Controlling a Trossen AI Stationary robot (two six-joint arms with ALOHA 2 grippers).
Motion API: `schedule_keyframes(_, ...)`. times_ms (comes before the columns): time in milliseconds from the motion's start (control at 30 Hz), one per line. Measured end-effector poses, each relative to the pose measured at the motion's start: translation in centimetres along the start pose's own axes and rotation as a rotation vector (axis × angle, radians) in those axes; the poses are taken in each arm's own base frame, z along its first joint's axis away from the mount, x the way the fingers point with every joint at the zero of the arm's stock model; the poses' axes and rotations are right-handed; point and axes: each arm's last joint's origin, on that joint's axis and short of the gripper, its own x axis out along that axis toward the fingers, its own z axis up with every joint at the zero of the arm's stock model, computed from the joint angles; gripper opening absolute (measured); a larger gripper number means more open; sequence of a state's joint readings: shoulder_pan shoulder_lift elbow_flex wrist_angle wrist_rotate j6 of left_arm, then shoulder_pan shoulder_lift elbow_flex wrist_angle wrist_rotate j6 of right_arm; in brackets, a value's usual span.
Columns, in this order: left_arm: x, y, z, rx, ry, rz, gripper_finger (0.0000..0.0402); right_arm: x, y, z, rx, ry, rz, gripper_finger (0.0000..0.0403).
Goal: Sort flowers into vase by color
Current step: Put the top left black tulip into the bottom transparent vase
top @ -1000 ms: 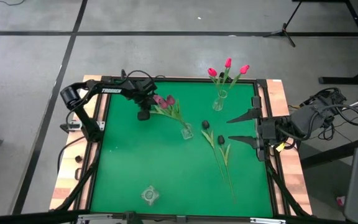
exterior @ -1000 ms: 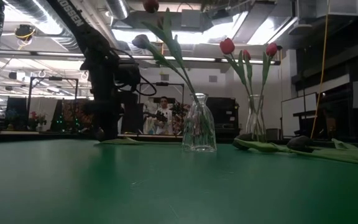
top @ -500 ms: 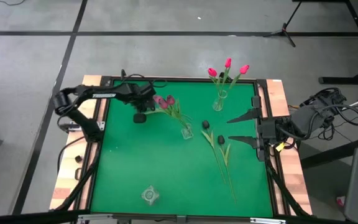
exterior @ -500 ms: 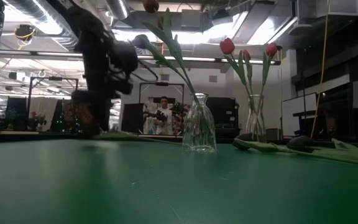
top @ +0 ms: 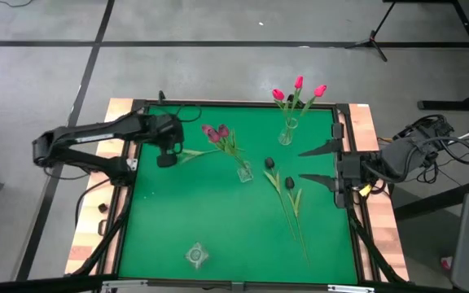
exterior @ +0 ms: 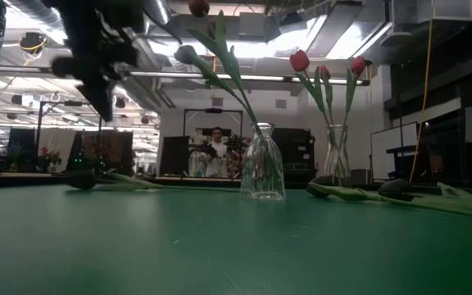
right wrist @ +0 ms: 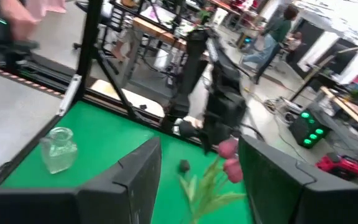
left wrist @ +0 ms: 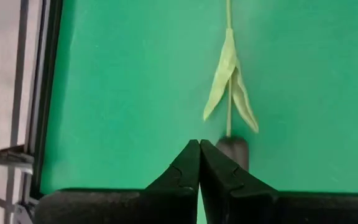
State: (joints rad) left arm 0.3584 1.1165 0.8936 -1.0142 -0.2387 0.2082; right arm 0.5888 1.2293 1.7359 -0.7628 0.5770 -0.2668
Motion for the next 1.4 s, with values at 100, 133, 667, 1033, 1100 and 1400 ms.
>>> schedule_keyframes(100, -1.5, -0.8, -0.8, -0.029, -0.039, -0.007, 0.0, 0.0, -0.1, 0.0, 0.0, 0.012, -0.044, 0.0214)
schedule_keyframes(133, -1.8, -1.0, -0.9, -0.04, -0.059, -0.004, 0.0, 0.0, -0.2, 0.0, 0.001, 0.014, -0.054, 0.0214)
schedule_keyframes(667, 1.2, -0.5, 3.3, -0.292, -0.148, 0.468, 0.0023, 2.5, -0.2, -1.2, -0.002, 0.114, 0.006, 0.0214)
schedule_keyframes(1033, 1.1, -1.2, 3.6, -0.426, -0.204, 0.449, 0.0024, 2.8, -0.3, -1.5, -0.017, 0.138, 0.004, 0.0214)
schedule_keyframes(1100, 1.1, -1.3, 3.6, -0.435, -0.207, 0.445, 0.0024, 2.8, -0.3, -1.5, -0.017, 0.138, 0.003, 0.0214)
schedule_keyframes(1400, 1.3, -0.9, 3.5, -0.331, -0.165, 0.404, 0.0024, 2.8, -0.3, -1.5, -0.02, 0.143, -0.021, 0.0214)
